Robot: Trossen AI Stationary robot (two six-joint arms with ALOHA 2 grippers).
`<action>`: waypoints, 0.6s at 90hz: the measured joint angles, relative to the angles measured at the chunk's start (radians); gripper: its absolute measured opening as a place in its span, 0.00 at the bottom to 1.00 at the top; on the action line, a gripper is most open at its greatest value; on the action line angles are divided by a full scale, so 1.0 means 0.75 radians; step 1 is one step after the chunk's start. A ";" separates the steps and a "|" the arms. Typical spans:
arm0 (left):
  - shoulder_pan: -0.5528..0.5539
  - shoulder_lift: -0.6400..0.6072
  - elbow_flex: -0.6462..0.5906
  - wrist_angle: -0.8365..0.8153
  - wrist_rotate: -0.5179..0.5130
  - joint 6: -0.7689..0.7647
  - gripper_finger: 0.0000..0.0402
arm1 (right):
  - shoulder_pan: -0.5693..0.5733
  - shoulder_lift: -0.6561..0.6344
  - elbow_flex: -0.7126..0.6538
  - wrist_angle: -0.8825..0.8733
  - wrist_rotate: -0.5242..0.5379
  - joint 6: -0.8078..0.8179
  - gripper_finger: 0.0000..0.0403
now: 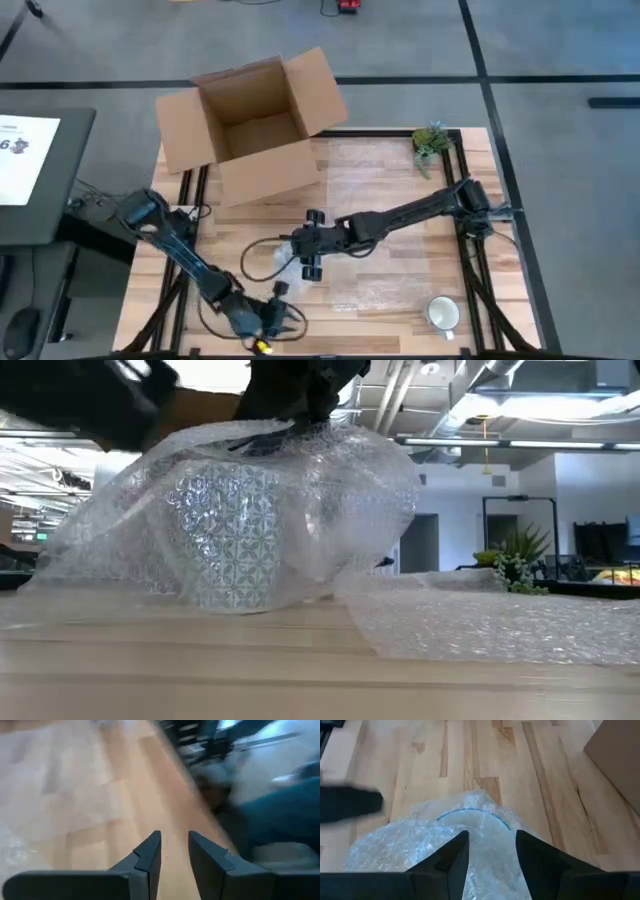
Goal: Wrap mug
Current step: Wrap the green patterned mug with the bubble wrap
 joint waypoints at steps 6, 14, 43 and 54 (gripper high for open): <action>0.015 0.096 0.070 -0.029 -0.102 0.001 0.19 | -0.001 0.000 0.000 -0.001 0.001 0.010 0.38; 0.014 0.179 0.184 -0.195 -0.287 -0.004 0.19 | -0.001 0.000 0.000 -0.007 0.002 0.011 0.38; -0.106 0.193 0.485 -1.225 -0.872 -0.556 0.10 | 0.000 0.000 0.000 -0.064 0.002 0.022 0.38; -0.110 0.194 0.488 -1.498 -0.874 -0.918 0.06 | 0.000 0.000 0.000 -0.062 0.002 0.026 0.38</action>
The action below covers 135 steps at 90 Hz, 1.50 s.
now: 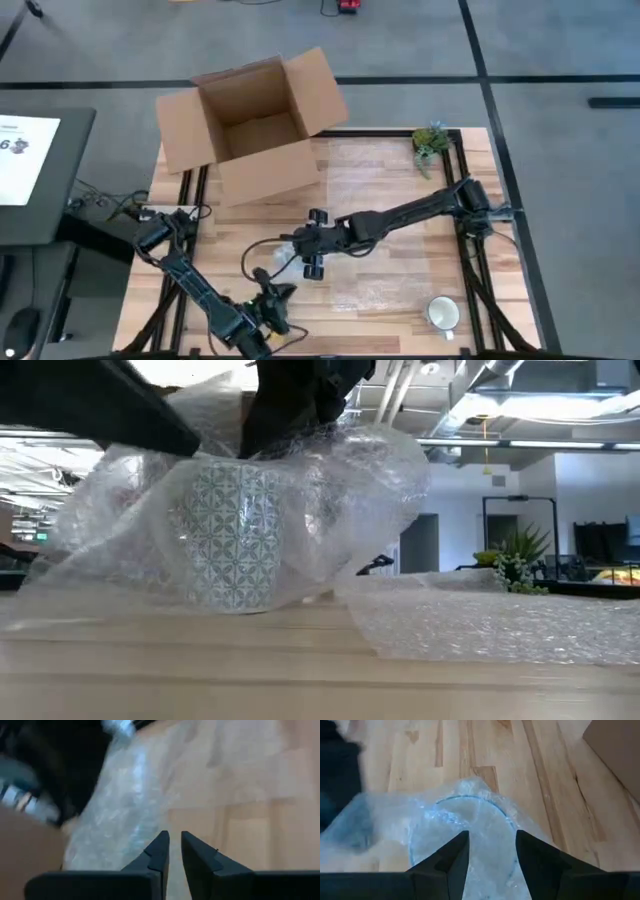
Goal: Wrap mug
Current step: Wrap the green patterned mug with the bubble wrap
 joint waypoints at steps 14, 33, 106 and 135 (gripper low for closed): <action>-0.039 -0.001 0.000 -0.241 0.001 -0.312 0.01 | 0.011 0.000 0.000 0.000 0.000 -0.002 0.38; -0.068 -0.001 0.000 -0.496 -0.002 -0.662 0.00 | 0.010 0.000 0.000 0.003 0.000 -0.036 0.38; -0.127 -0.002 0.138 -0.939 0.109 -1.060 0.00 | -0.037 0.000 -0.018 0.069 0.073 -0.074 0.38; -0.091 -0.002 0.100 -0.938 0.202 -1.046 0.00 | -0.062 0.001 -0.086 0.133 0.110 -0.076 0.38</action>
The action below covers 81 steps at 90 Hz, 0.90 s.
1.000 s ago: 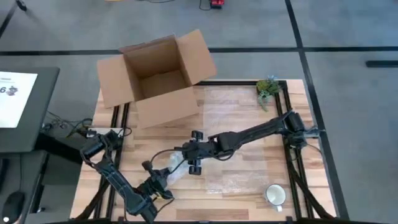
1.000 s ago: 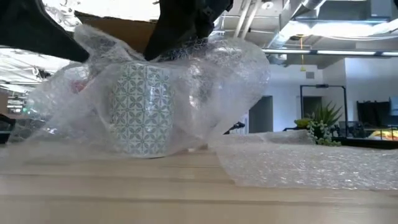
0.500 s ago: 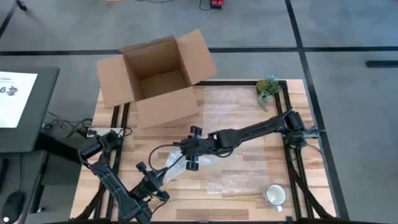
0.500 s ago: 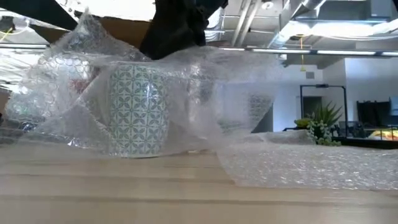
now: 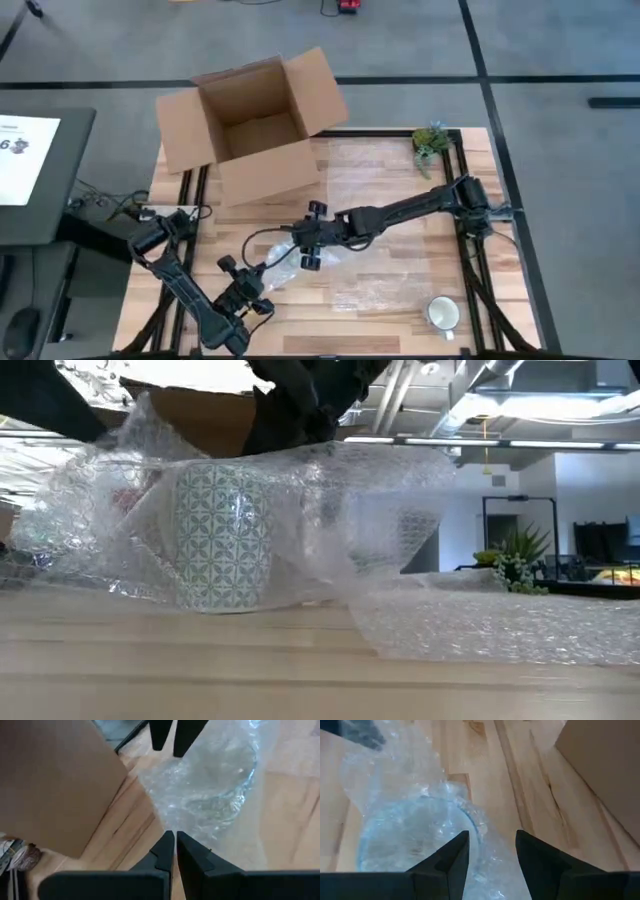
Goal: Wrap mug
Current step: Wrap the green patterned mug with the bubble wrap
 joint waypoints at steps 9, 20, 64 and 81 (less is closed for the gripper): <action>-0.005 0.000 -0.001 0.000 0.035 0.007 0.00 | 0.000 0.001 -0.001 0.043 0.026 -0.010 0.38; -0.046 -0.044 0.053 0.000 0.149 0.071 0.00 | 0.000 0.001 -0.001 0.058 -0.004 -0.024 0.38; -0.312 -0.211 0.199 0.586 -0.209 0.522 0.00 | 0.001 0.069 0.001 0.106 -0.007 -0.023 0.38; -0.186 -0.206 0.082 1.078 -0.160 1.016 0.00 | -0.007 0.058 0.022 0.112 -0.004 -0.032 0.38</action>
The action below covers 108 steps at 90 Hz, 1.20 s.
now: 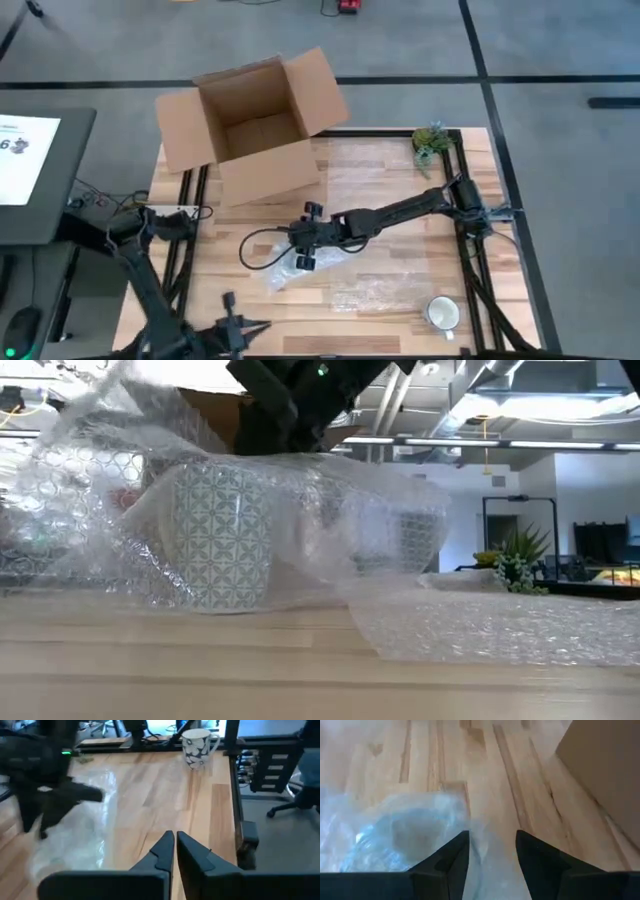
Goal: Wrap mug
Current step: Wrap the green patterned mug with the bubble wrap
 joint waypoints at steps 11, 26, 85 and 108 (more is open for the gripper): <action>0.117 -0.001 -0.069 0.115 0.058 0.177 0.00 | -0.001 0.000 0.010 -0.003 0.002 -0.003 0.38; 0.256 -0.002 -0.100 -0.167 0.055 0.071 0.00 | 0.000 0.000 0.011 -0.018 0.002 -0.003 0.38; 0.359 -0.002 -0.355 -0.428 0.137 -0.469 0.00 | 0.019 -0.046 0.233 -0.345 0.127 -0.108 0.35; 0.360 -0.002 -0.355 -0.428 0.136 -0.471 0.00 | 0.070 -0.020 0.269 -0.369 -0.271 -0.160 0.27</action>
